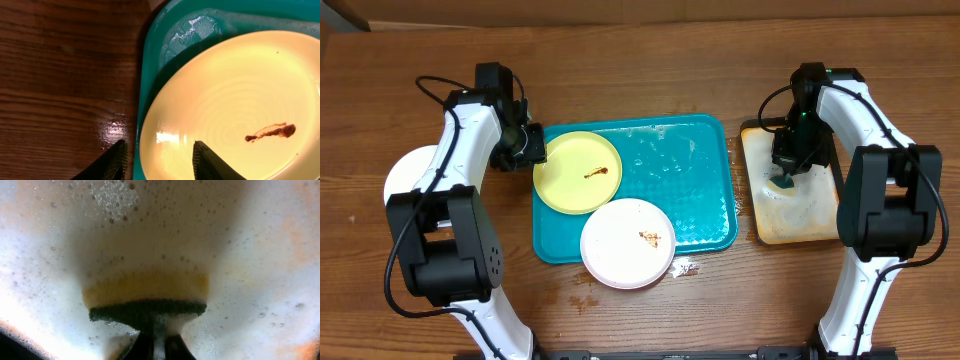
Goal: Clean dirty plates on tray and stack at the side
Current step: 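Grip the yellow plate rim with the left gripper and drag it left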
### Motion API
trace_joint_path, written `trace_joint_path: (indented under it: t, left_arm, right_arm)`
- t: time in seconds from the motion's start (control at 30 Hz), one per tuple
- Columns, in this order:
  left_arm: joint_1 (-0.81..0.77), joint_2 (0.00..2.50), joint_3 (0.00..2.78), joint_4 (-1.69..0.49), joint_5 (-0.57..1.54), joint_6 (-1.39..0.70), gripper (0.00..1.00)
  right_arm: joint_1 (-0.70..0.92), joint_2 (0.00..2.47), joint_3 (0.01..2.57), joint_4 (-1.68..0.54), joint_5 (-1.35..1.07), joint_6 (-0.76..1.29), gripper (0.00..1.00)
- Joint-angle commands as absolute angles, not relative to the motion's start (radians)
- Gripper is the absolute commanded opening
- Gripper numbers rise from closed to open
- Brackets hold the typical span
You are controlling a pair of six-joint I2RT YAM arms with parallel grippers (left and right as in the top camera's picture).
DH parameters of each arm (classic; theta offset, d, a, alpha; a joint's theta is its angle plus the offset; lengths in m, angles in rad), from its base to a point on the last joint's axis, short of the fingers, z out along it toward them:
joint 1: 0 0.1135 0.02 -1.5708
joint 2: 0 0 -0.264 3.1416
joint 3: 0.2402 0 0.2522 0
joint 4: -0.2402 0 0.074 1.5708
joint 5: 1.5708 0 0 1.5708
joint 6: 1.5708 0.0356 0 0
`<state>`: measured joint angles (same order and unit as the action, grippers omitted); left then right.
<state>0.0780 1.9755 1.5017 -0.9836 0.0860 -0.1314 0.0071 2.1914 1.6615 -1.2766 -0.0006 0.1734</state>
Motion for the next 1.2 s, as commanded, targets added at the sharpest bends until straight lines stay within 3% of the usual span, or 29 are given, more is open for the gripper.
trace_joint_path:
  t: [0.0, 0.17, 0.3, 0.87, 1.07, 1.17]
  left_arm:
    - [0.072, 1.981, 1.519, -0.982, 0.106, -0.135, 0.44]
    - [0.072, 1.983, 1.513, -0.966, 0.109, -0.134, 0.44]
    - [0.072, 1.999, 1.512, -0.948, 0.131, -0.126, 0.38]
    - [0.072, 2.071, 1.512, -0.916, 0.131, -0.099, 0.41]
    - [0.067, 2.119, 1.512, -0.918, 0.153, -0.089, 0.34]
    - [0.065, 2.133, 1.512, -0.918, 0.167, -0.089, 0.23]
  right_arm:
    - [0.004, 2.171, 1.655, -1.284, -0.005, 0.166, 0.04]
    - [0.004, 2.171, 1.655, -1.288, -0.005, 0.166, 0.04]
    - [0.004, 2.171, 1.655, -1.29, -0.005, 0.167, 0.04]
    - [0.004, 2.171, 1.655, -1.304, -0.002, 0.16, 0.04]
    - [0.004, 2.171, 1.655, -1.306, -0.001, 0.16, 0.04]
    - [0.004, 2.171, 1.655, -1.307, -0.001, 0.16, 0.04]
